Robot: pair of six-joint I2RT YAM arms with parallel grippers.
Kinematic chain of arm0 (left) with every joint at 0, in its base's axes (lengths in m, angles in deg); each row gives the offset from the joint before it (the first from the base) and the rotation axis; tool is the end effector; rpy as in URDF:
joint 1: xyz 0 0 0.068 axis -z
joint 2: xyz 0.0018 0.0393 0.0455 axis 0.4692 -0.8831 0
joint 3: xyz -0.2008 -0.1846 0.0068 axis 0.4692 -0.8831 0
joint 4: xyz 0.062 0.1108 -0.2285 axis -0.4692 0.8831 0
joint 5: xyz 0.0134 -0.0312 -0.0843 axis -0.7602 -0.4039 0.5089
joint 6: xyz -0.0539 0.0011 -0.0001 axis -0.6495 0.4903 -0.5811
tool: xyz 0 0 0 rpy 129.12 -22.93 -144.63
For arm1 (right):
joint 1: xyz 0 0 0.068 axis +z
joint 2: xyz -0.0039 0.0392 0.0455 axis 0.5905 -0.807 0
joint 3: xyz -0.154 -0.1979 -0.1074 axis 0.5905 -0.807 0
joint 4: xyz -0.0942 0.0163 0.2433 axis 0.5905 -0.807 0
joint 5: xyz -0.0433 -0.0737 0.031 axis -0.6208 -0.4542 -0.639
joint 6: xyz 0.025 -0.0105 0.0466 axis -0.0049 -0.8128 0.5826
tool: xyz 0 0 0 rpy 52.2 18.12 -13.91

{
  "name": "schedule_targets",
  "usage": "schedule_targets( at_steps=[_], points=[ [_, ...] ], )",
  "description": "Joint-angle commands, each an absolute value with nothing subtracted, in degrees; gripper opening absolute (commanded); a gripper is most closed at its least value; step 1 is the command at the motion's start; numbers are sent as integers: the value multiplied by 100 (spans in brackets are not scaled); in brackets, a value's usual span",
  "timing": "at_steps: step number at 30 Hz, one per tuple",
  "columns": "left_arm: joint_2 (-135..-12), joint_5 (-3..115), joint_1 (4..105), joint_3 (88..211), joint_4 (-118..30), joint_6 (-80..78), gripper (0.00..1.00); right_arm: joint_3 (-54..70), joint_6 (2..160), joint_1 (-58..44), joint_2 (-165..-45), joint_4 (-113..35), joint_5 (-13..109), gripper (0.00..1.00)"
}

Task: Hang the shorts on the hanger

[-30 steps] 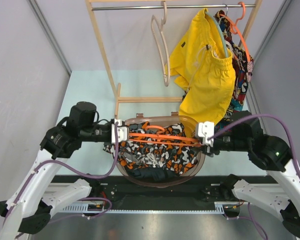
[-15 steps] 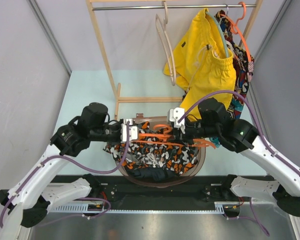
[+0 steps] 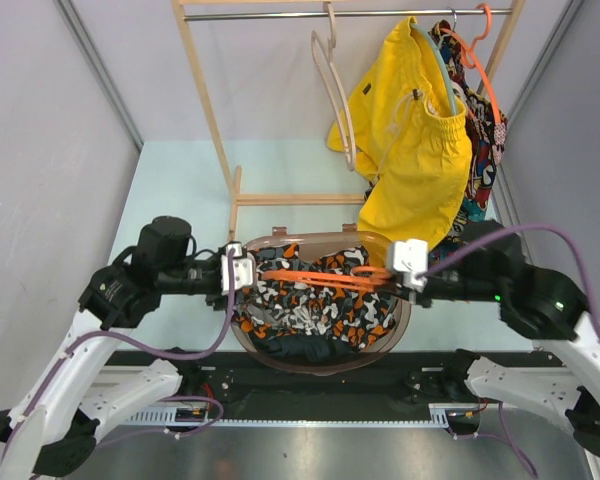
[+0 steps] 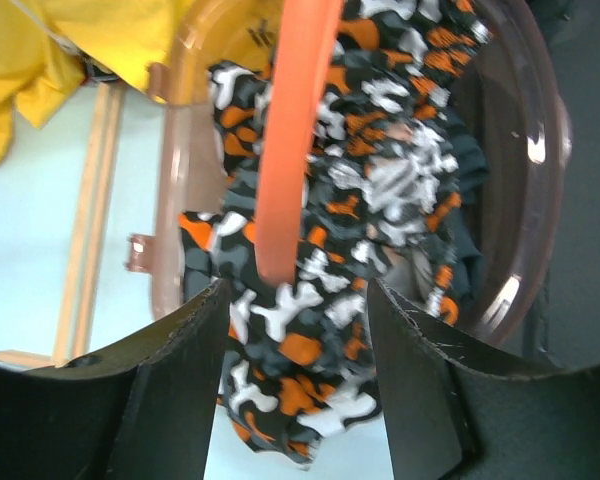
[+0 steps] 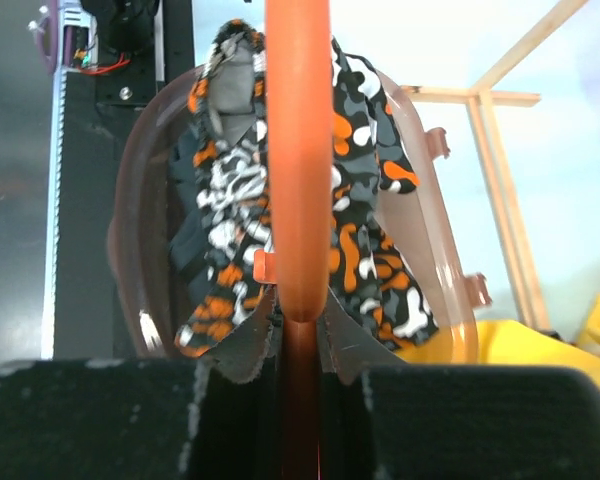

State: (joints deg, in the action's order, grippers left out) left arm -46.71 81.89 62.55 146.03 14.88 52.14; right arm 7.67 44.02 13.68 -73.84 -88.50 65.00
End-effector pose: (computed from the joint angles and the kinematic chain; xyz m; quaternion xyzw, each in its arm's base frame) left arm 0.1003 -0.0936 0.3916 0.6329 0.5856 -0.2345 0.4489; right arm 0.0803 0.1180 0.4294 -0.6172 0.5580 0.2637 0.4879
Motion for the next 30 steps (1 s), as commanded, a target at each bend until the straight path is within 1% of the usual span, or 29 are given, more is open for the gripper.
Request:
schedule_targets(
  at_steps=[1,3,6,9,11,14,17,19,22,23,25,26,28,29,30],
  points=[
    [-4546,8533,6182,14265,2113,5692,62,1048,4085,1303,-6815,-9823,6661,0],
    [-4581,8533,6182,14203,2316,5940,63,1021,4005,1311,-6788,-10122,6766,0],
    [-4678,8437,6191,14098,2554,6309,65,864,4066,1303,-6857,-10089,6828,0],
    [-4757,8209,6243,14010,2493,6441,67,696,4286,1443,-6998,-9764,6723,0],
    [-4888,8138,6261,14001,2554,6608,67,521,4452,1566,-7103,-9518,6373,0],
    [-4951,8050,6305,13966,2563,6732,68,327,4514,1654,-7279,-9131,6196,0],
    [-4916,7962,6340,13887,2449,6714,69,204,4523,1733,-7350,-8955,6300,0],
    [-4889,7901,6358,13791,2344,6705,67,134,4576,1856,-7367,-8893,6283,0],
    [-4898,7857,6393,13737,2273,6732,60,2,4620,1979,-7385,-8779,6257,0],
    [-4915,7883,6402,13746,2264,6732,50,-68,4638,1988,-7394,-8666,6187,0],
    [-4959,7935,6428,13807,2238,6723,37,-104,4699,2006,-7429,-8525,6117,0],
    [-4968,7979,6428,13842,2229,6697,25,-113,4725,2015,-7464,-8385,6081,0],
    [-5021,7988,6463,13956,2115,6557,12,-130,4787,2032,-7525,-8278,6063,0],
    [-5073,8006,6472,14009,2080,6486,1,-130,4796,2058,-7595,-8182,6063,0],
    [-5091,8032,6463,14053,2010,6381,0,-174,4813,2067,-7613,-8120,6055,0]
  ],
)
